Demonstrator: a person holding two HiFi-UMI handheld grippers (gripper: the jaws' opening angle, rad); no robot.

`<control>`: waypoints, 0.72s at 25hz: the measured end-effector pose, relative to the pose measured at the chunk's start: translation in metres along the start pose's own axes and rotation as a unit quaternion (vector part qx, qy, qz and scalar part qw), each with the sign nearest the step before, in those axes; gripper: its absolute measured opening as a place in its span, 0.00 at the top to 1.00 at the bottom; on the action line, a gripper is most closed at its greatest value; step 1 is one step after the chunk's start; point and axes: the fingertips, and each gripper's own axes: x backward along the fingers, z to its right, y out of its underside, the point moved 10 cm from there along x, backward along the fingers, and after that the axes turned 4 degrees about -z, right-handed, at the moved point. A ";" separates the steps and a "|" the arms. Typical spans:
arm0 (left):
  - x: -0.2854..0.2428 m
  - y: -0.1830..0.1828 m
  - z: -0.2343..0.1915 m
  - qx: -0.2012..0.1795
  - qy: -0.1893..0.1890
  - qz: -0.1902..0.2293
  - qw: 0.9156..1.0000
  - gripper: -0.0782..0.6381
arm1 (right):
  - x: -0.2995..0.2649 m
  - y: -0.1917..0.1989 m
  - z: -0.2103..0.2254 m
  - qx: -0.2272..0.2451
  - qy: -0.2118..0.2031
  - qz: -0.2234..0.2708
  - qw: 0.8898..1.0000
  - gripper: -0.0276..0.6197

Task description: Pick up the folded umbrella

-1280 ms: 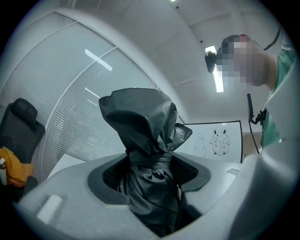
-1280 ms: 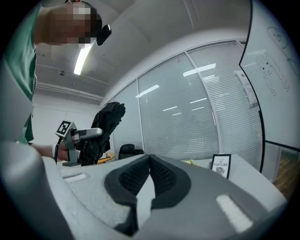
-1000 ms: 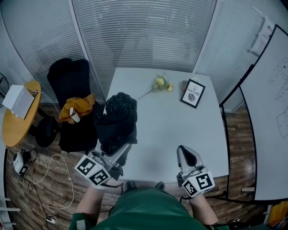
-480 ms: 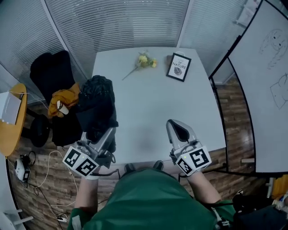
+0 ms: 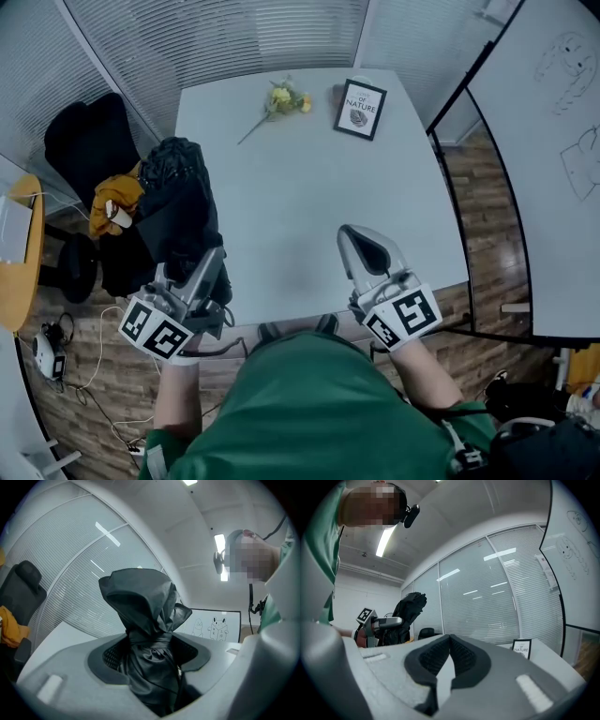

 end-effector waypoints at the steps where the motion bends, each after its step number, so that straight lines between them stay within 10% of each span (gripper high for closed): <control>1: 0.000 0.001 -0.001 0.000 0.000 0.000 1.000 0.50 | -0.001 0.000 0.001 -0.001 0.000 0.001 1.000 0.95; 18: 0.005 0.001 -0.010 -0.006 -0.001 -0.003 1.000 0.50 | -0.005 0.001 -0.002 0.006 0.007 -0.001 1.000 0.95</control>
